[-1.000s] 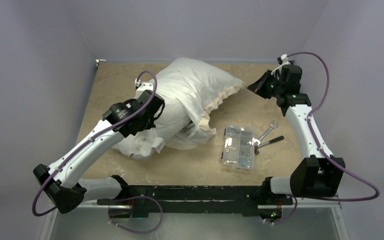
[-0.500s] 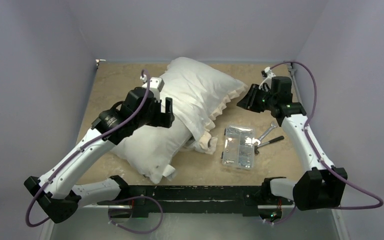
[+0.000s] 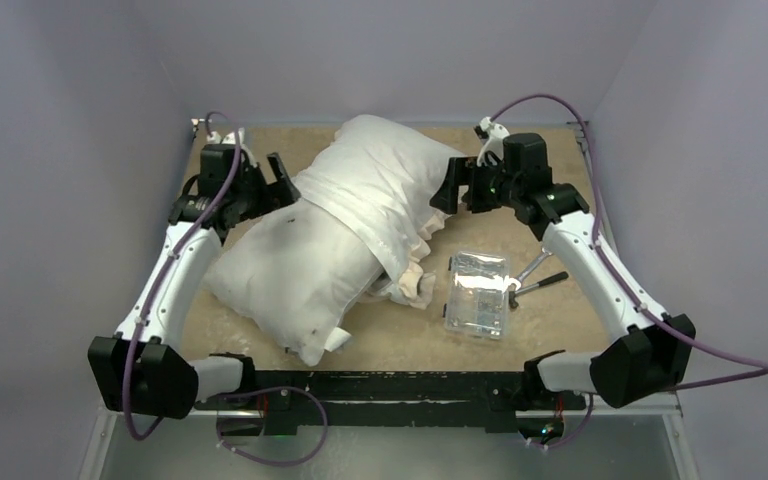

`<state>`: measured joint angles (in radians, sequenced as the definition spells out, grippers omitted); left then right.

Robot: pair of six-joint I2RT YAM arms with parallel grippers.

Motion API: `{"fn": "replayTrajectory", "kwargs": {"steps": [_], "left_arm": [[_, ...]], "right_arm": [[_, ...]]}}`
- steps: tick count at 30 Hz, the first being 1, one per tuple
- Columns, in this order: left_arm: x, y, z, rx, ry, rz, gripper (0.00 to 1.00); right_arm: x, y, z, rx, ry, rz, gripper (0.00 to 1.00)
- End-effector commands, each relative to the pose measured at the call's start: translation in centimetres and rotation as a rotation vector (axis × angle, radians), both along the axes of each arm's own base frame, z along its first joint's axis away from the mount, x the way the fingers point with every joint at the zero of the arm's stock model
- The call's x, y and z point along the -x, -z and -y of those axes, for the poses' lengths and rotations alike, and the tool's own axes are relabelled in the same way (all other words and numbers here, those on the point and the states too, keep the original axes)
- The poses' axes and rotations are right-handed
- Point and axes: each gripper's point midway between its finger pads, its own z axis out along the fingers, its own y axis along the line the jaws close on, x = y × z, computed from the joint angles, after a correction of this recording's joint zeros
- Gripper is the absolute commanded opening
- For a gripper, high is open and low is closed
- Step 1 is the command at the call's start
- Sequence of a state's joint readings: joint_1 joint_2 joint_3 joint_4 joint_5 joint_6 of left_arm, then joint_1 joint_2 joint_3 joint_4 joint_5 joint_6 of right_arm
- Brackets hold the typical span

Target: Remove the pillowcase from the pillow

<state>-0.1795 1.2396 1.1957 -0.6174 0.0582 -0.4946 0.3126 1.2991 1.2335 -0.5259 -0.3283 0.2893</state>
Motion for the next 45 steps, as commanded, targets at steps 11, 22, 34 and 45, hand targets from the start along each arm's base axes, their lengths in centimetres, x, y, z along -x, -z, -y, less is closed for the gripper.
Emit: {"fn": "replayTrajectory", "kwargs": {"steps": [11, 22, 34, 45], "left_arm": [[1.2, 8.4, -1.5, 0.249, 0.089, -0.181, 0.94], [3.0, 10.5, 2.1, 0.229, 0.186, -0.207, 0.24], [3.5, 8.1, 4.0, 0.136, 0.235, -0.114, 0.00], [3.7, 6.9, 1.5, 0.008, 0.160, -0.105, 0.00]], "right_arm": [[-4.1, -5.0, -8.7, 0.178, -0.218, 0.173, 0.99], [-5.7, -4.8, -20.3, 0.305, -0.369, 0.261, 0.99], [-7.1, 3.9, -23.2, 0.505, -0.374, 0.235, 0.93], [-11.6, 2.0, -13.1, 0.632, 0.048, 0.243, 0.08]]}}
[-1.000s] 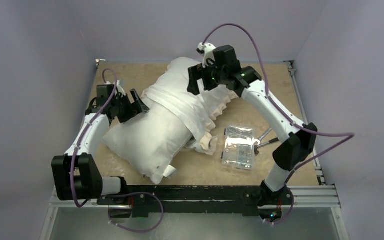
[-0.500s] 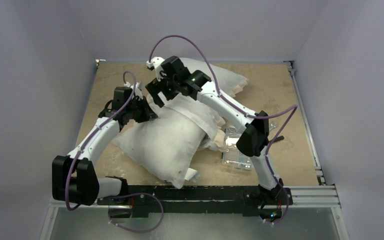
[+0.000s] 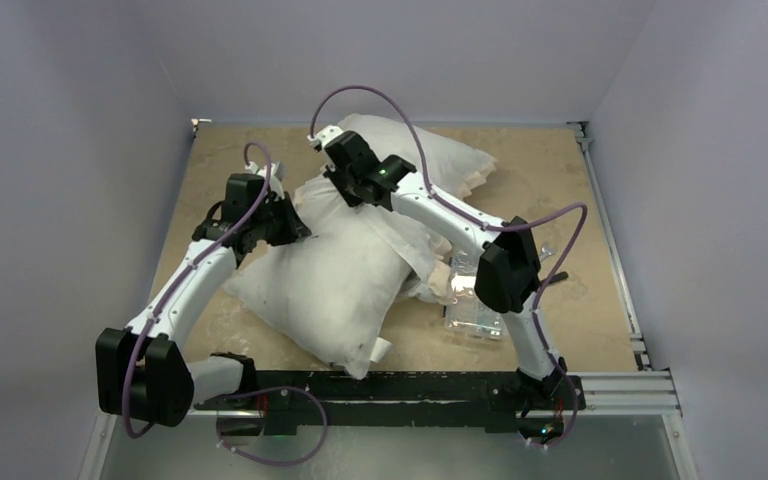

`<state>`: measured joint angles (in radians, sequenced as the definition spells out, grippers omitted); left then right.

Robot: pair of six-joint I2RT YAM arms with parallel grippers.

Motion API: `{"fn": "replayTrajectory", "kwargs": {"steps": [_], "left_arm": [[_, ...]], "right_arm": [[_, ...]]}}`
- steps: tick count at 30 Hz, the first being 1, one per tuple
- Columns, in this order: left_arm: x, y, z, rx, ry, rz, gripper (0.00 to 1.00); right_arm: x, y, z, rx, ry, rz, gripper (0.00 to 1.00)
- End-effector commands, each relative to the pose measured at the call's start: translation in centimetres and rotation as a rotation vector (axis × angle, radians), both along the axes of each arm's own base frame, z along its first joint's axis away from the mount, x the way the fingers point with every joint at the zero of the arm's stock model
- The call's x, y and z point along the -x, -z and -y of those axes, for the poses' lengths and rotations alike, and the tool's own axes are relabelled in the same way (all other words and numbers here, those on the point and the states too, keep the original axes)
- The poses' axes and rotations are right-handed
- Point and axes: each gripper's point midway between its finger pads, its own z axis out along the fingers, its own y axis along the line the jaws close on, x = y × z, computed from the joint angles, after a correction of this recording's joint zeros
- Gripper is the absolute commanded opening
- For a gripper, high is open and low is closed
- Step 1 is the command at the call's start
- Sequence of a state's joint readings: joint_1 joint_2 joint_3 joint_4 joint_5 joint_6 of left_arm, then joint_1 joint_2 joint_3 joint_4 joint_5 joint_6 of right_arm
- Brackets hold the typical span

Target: Remove the pillowcase from the pillow

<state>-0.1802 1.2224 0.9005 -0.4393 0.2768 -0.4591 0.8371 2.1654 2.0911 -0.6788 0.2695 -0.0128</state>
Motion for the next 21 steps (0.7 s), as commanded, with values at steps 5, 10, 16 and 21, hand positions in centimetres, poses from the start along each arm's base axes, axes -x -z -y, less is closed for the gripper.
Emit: {"fn": "replayTrajectory", "kwargs": {"steps": [5, 10, 16, 21], "left_arm": [[-0.2, -3.0, -3.2, -0.160, -0.093, 0.054, 0.00], [-1.0, -4.1, -3.7, -0.178, -0.123, 0.076, 0.00], [-1.7, -6.6, -6.8, -0.299, -0.237, 0.124, 0.00], [-3.4, -9.1, -8.2, -0.358, -0.298, 0.184, 0.00]], "right_arm": [[-5.6, -8.9, 16.1, -0.087, 0.508, 0.168, 0.00], [-6.4, -12.5, 24.2, -0.171, 0.702, 0.229, 0.00], [-6.3, -15.2, 31.0, -0.273, 0.869, 0.267, 0.00], [-6.8, -15.0, 28.5, -0.398, 0.706, 0.197, 0.00]]}}
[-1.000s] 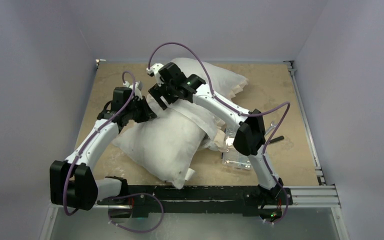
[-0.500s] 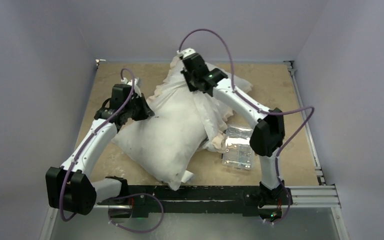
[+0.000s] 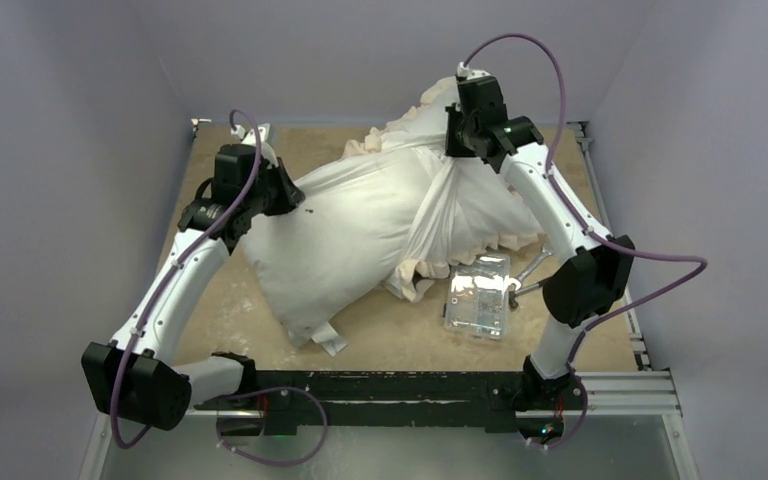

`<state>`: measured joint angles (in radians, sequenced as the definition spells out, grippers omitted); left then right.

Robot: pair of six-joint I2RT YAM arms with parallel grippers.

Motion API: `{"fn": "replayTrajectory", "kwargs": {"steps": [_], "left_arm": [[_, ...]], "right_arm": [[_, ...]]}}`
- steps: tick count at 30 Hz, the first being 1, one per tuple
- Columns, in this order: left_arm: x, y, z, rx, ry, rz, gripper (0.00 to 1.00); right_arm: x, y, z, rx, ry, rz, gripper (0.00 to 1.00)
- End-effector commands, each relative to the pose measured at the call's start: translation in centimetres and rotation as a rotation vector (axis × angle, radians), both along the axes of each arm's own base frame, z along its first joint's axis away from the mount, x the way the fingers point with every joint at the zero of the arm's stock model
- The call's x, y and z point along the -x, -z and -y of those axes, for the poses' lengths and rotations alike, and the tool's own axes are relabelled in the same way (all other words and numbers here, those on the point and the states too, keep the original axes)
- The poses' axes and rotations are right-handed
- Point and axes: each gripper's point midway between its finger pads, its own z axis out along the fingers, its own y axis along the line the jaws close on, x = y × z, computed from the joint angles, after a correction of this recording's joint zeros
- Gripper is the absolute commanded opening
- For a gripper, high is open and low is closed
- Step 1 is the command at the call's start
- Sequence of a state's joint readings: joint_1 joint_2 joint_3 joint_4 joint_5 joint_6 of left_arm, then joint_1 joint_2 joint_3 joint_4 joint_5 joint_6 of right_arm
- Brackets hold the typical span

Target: Remove the pillowcase from the pillow

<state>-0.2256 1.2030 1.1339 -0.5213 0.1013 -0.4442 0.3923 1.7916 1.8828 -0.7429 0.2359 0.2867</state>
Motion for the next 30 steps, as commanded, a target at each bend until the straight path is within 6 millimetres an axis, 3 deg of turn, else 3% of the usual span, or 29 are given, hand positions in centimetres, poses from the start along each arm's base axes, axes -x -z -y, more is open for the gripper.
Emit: {"fn": "replayTrajectory", "kwargs": {"steps": [1, 5, 9, 14, 19, 23, 30], "left_arm": [[-1.0, -0.6, -7.1, -0.248, -0.235, -0.008, 0.00], [-4.3, 0.3, -6.1, -0.226, -0.227, -0.002, 0.00], [-7.4, 1.4, -5.6, -0.240, -0.222, -0.024, 0.02], [-8.8, -0.5, -4.9, -0.250, -0.195, 0.010, 0.38], [-7.5, -2.3, -3.1, -0.266, -0.133, 0.033, 0.59], [-5.3, -3.1, 0.0, -0.296, -0.031, 0.049, 0.65], [-0.3, -0.8, 5.4, -0.371, 0.169, -0.025, 0.78]], "right_arm": [[-2.1, -5.5, 4.7, -0.058, 0.073, 0.198, 0.00], [-1.6, -2.7, -0.5, -0.227, -0.138, 0.108, 0.15], [-0.5, 0.0, -2.3, -0.301, -0.198, 0.016, 0.34], [2.4, 1.1, -2.0, -0.331, -0.198, -0.028, 0.54], [5.2, 1.9, -0.8, -0.305, -0.191, -0.036, 0.67], [7.6, 2.7, -0.3, -0.295, -0.221, -0.042, 0.74], [11.6, 4.7, -0.9, -0.328, -0.270, -0.081, 0.89]]}}
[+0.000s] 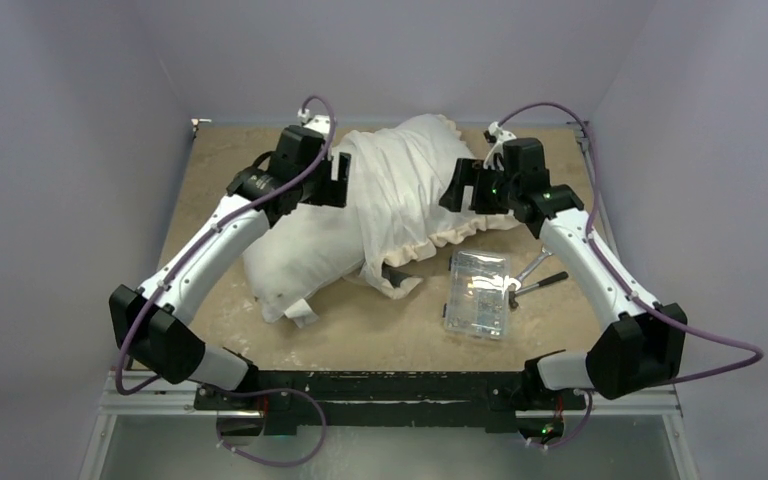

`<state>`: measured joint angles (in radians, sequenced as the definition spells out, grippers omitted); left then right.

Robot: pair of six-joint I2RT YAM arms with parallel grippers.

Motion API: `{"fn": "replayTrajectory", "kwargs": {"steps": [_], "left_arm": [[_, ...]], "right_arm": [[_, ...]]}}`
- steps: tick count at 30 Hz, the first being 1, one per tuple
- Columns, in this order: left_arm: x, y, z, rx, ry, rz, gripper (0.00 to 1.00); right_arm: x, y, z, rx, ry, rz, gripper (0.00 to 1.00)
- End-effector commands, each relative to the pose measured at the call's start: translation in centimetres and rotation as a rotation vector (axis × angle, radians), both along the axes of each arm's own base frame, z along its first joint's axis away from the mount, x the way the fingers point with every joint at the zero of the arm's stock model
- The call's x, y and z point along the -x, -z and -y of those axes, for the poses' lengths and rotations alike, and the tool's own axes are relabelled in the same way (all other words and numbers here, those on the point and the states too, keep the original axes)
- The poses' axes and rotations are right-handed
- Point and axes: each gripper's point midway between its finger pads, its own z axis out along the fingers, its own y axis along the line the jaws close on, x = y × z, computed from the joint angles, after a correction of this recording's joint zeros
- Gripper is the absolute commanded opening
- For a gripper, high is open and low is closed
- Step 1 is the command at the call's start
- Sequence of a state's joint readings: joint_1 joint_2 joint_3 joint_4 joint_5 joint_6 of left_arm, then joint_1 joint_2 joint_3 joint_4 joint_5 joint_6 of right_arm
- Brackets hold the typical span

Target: Remove the pillowcase from the pillow

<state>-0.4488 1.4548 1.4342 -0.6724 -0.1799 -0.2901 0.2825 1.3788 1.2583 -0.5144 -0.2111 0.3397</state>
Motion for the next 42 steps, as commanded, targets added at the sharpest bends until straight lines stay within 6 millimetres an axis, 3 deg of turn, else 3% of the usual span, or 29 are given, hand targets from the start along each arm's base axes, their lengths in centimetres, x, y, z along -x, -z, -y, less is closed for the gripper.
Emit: {"fn": "replayTrajectory", "kwargs": {"steps": [1, 7, 12, 17, 25, 29, 32, 37, 42], "left_arm": [[3.3, 0.2, 1.6, -0.073, 0.094, -0.037, 0.80], [6.8, 2.8, 3.8, -0.128, 0.189, -0.103, 0.83], [8.5, 6.1, 3.6, -0.133, 0.138, -0.184, 0.83], [9.5, 8.5, 3.5, -0.111, 0.114, -0.230, 0.83], [10.0, 12.9, 4.0, -0.087, 0.092, -0.294, 0.81], [10.0, 14.0, 4.4, -0.041, 0.060, -0.289, 0.65], [9.8, 14.1, 4.9, -0.008, 0.056, -0.280, 0.36], [9.4, 13.2, 5.5, 0.018, 0.069, -0.262, 0.00], [9.3, 12.3, 5.9, 0.044, 0.079, -0.249, 0.00]], "right_arm": [[2.0, 0.7, -1.1, -0.028, -0.061, 0.006, 0.91], [3.9, 2.9, -1.5, -0.041, -0.082, -0.045, 0.94], [5.0, 3.7, -2.9, -0.054, -0.106, -0.068, 0.97], [5.8, 4.2, -4.3, -0.075, -0.119, -0.082, 0.99], [7.6, 5.7, -8.5, -0.136, -0.188, -0.134, 0.99], [8.0, 6.4, -9.6, -0.171, -0.201, -0.153, 0.99], [8.4, 7.4, -10.5, -0.173, -0.218, -0.177, 0.99], [9.5, 9.0, -12.7, -0.169, -0.259, -0.215, 0.99], [9.9, 9.9, -15.0, -0.165, -0.283, -0.232, 0.99]]}}
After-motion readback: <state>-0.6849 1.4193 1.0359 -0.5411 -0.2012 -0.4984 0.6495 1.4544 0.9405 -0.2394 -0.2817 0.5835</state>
